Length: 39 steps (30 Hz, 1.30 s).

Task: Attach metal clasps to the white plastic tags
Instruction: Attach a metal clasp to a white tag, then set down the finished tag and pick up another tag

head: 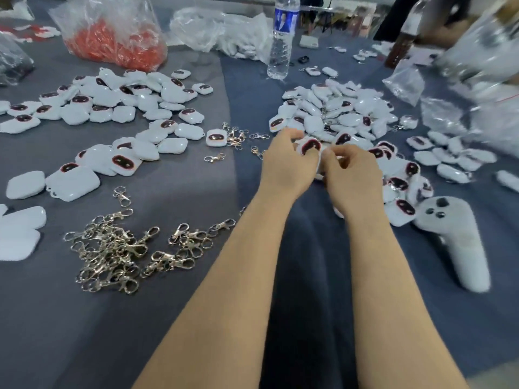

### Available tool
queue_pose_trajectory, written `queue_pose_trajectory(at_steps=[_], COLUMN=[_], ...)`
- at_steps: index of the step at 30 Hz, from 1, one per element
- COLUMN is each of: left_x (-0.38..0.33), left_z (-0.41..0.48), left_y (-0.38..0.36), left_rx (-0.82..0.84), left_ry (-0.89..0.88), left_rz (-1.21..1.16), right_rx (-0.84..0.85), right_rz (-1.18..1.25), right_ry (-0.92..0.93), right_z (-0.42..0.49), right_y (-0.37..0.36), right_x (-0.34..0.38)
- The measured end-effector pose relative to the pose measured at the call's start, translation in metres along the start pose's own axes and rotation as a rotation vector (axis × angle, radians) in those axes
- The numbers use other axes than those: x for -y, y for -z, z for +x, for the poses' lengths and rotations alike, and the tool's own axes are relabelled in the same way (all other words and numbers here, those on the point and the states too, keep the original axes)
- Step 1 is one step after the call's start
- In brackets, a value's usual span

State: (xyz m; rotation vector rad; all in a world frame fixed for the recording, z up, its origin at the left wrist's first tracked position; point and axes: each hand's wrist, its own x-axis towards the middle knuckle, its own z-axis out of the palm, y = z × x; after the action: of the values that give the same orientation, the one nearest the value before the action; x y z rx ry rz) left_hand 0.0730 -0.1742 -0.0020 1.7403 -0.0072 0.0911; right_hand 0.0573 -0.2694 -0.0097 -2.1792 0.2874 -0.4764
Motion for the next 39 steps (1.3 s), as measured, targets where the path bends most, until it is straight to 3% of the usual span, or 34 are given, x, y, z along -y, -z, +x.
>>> queue_pose_trajectory(at_steps=[4, 7, 9, 15, 22, 25, 31, 36, 39], left_x=[0.01, 0.026, 0.031, 0.031, 0.021, 0.016, 0.013, 0.022, 0.027], left_z=[0.005, 0.009, 0.01, 0.019, 0.008, 0.003, -0.007, -0.026, -0.042], left_y=[-0.05, -0.077, -0.09, -0.097, -0.078, -0.05, 0.05, 0.145, 0.19], left_rx=[0.047, 0.0, -0.042, -0.078, -0.13, -0.174, -0.448, -0.739, -0.866], left_ry=[-0.055, -0.06, -0.062, -0.056, -0.04, -0.062, -0.052, -0.007, -0.007], left_rz=[0.181, 0.438, 0.475, 0.346, 0.037, -0.043, -0.141, -0.118, -0.135], right_rx=[-0.133, -0.144, -0.179, -0.268, -0.307, -0.231, 0.13, 0.51, 0.626], right_rz=[-0.16, -0.262, -0.254, -0.06, 0.072, 0.192, 0.295, 0.119, -0.026], right_ry=[-0.103, -0.123, -0.122, -0.131, -0.092, -0.034, 0.089, 0.276, 0.437], right_z=[0.011, 0.018, 0.022, 0.028, 0.019, 0.009, -0.028, -0.078, -0.108], right_y=[0.021, 0.022, 0.02, 0.016, 0.011, -0.003, -0.063, -0.127, -0.159], right_x=[-0.034, -0.05, -0.054, -0.058, -0.038, -0.014, 0.047, 0.099, 0.121])
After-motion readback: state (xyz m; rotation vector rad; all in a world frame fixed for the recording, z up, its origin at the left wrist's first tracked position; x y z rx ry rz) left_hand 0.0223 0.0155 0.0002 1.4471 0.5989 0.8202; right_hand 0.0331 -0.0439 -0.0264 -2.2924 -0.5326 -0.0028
